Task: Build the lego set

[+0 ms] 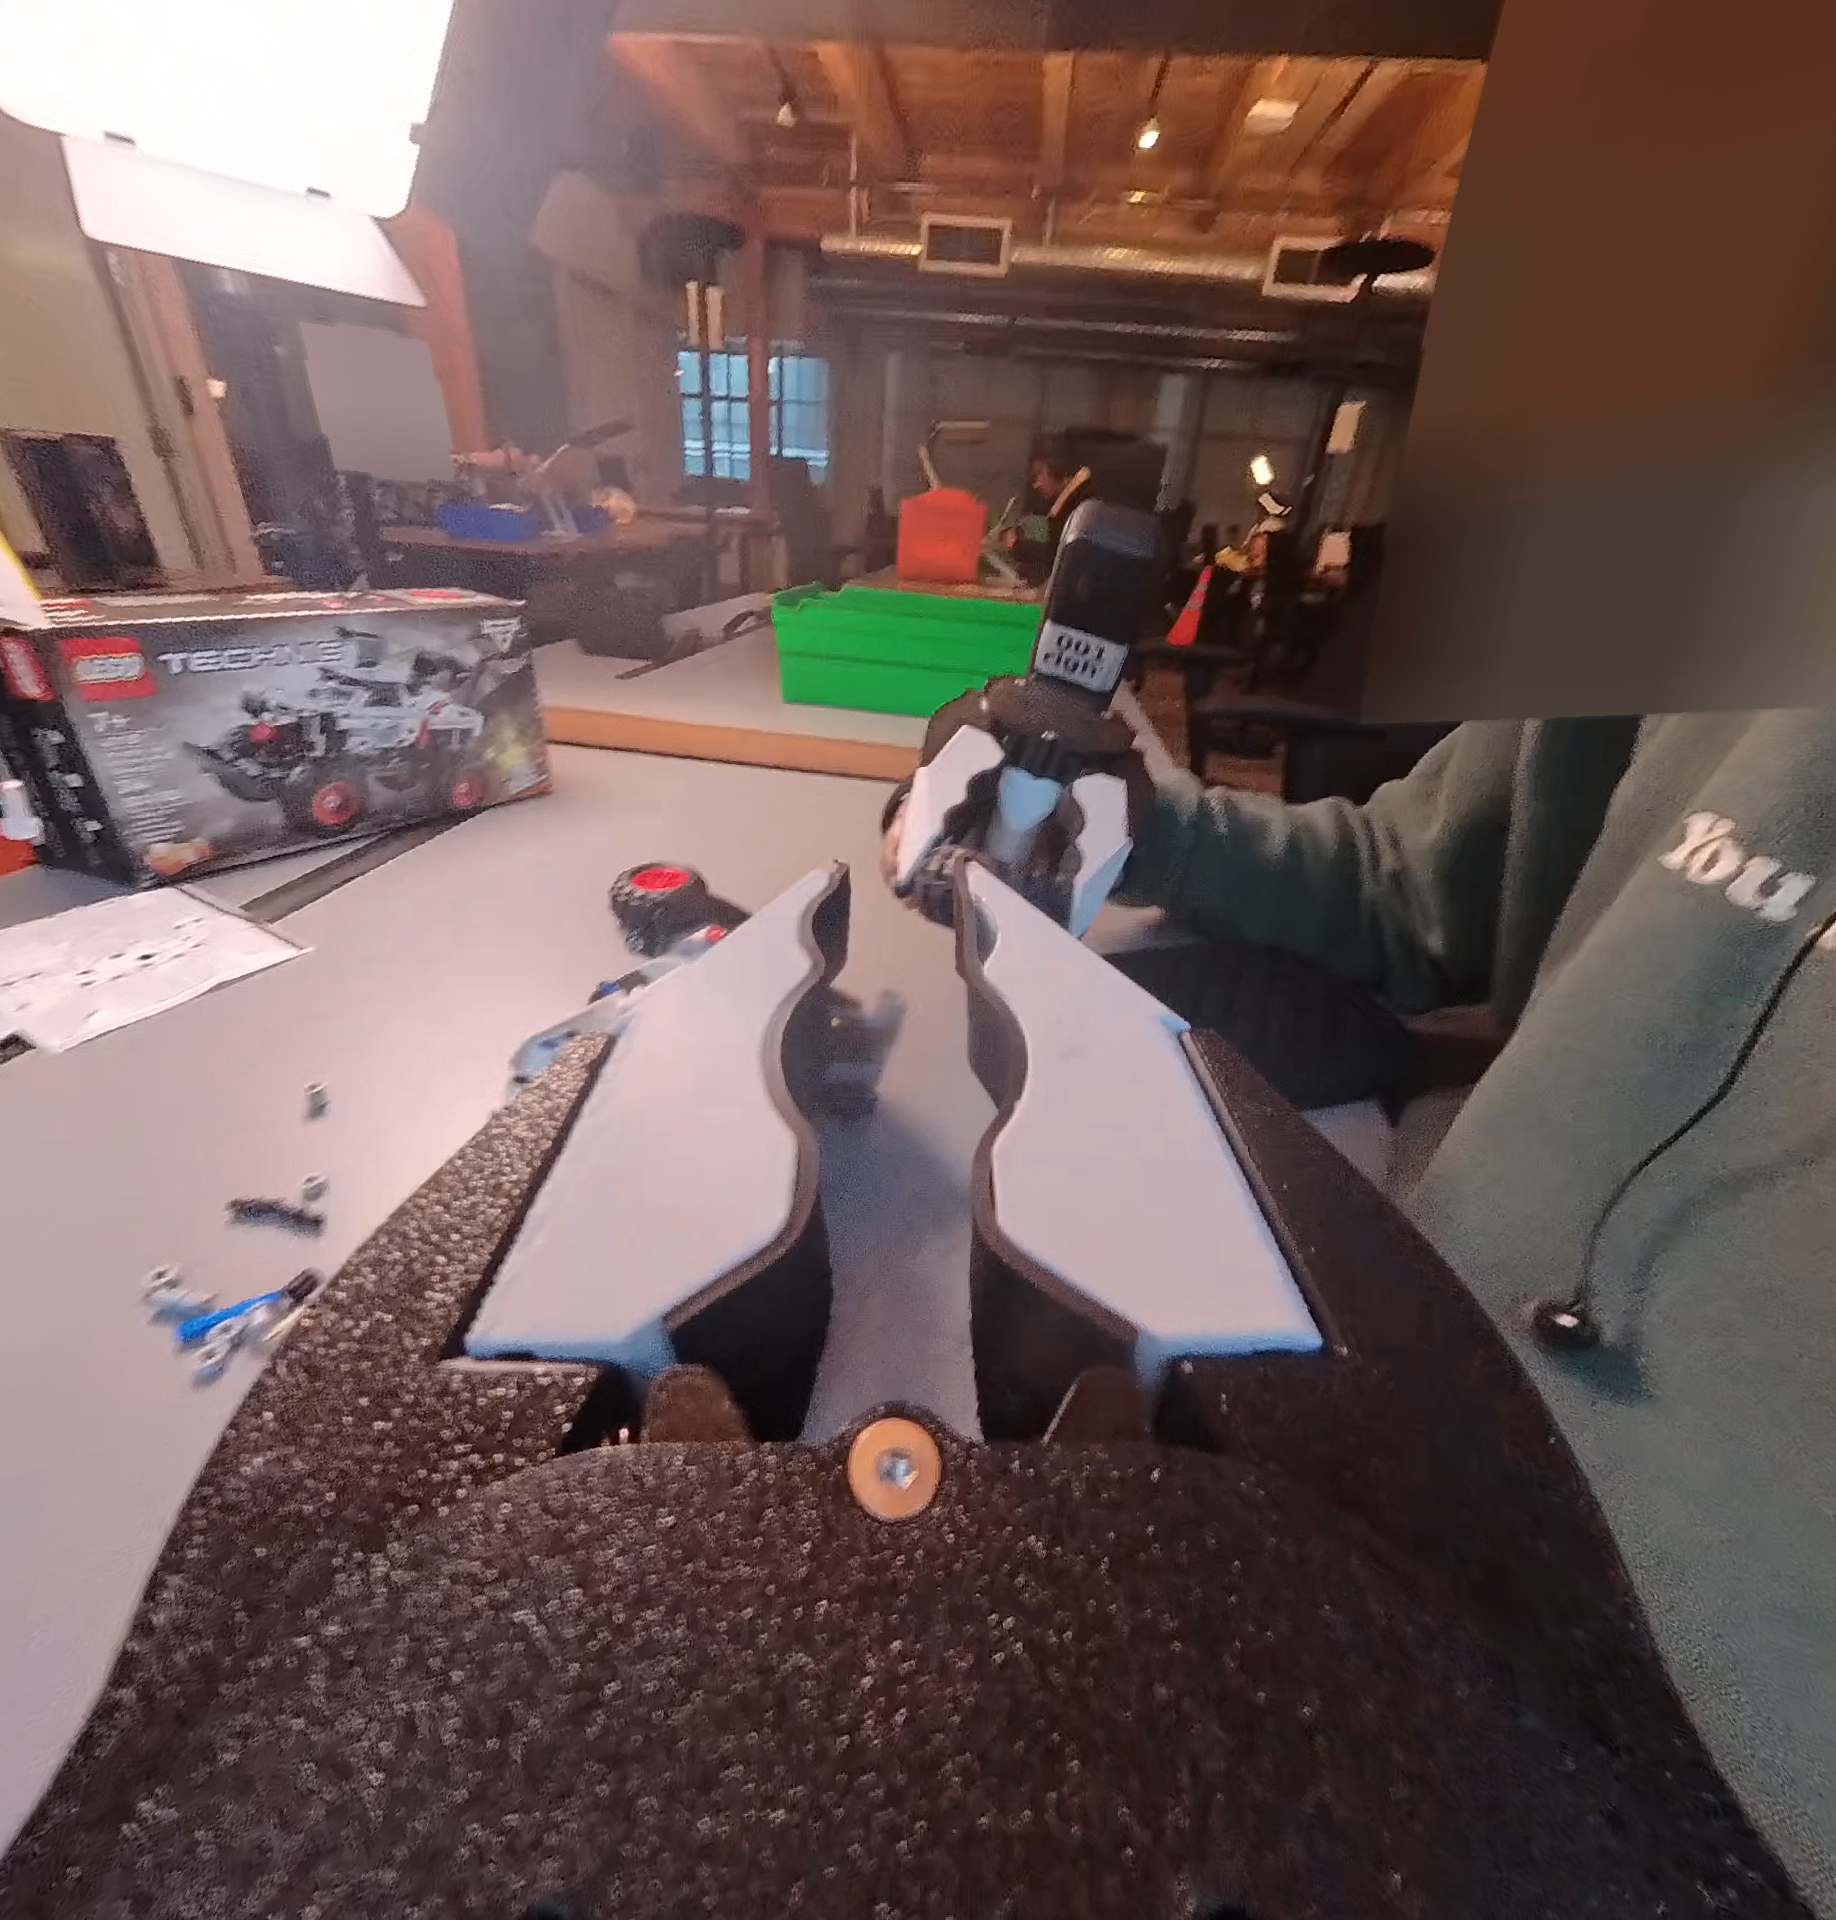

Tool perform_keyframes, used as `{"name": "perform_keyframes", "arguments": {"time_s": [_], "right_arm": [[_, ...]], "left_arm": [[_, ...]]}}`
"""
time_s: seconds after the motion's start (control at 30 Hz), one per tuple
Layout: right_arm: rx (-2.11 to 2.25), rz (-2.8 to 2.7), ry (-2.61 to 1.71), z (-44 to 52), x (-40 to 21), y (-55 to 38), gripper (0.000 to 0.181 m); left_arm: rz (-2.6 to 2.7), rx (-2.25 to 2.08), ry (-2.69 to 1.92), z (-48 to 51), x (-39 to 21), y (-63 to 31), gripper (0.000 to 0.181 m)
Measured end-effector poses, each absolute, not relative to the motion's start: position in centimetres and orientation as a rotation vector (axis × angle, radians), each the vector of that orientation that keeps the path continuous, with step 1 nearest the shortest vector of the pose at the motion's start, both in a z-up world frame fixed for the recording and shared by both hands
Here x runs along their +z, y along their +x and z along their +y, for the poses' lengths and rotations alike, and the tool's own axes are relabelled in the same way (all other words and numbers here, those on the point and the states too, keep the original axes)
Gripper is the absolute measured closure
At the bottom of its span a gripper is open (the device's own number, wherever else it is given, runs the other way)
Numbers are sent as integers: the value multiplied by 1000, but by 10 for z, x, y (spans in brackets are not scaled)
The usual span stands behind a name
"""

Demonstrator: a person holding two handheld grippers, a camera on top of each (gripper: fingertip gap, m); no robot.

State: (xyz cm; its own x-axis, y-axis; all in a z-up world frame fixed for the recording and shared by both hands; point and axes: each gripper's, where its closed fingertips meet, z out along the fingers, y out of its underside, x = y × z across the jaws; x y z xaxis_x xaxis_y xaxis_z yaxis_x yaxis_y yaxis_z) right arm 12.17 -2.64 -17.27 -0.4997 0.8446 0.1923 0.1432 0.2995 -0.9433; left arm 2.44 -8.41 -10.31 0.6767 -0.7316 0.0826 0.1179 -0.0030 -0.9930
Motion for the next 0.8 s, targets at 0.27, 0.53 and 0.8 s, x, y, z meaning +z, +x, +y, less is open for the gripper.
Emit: {"name": "perform_keyframes", "arguments": {"time_s": [0.27, 0.53, 0.8], "right_arm": [[923, -1592, -718, -29, -145, 82, 125], [719, -1622, -585, -46, -154, 80, 124], [604, -1620, -620, -18, -152, 88, 126]], "left_arm": [[435, -956, -1665, -60, -117, 83, 137], [300, -974, -1798, -44, -155, 83, 153], [407, -735, -1702, -50, -132, 65, 159]]}}
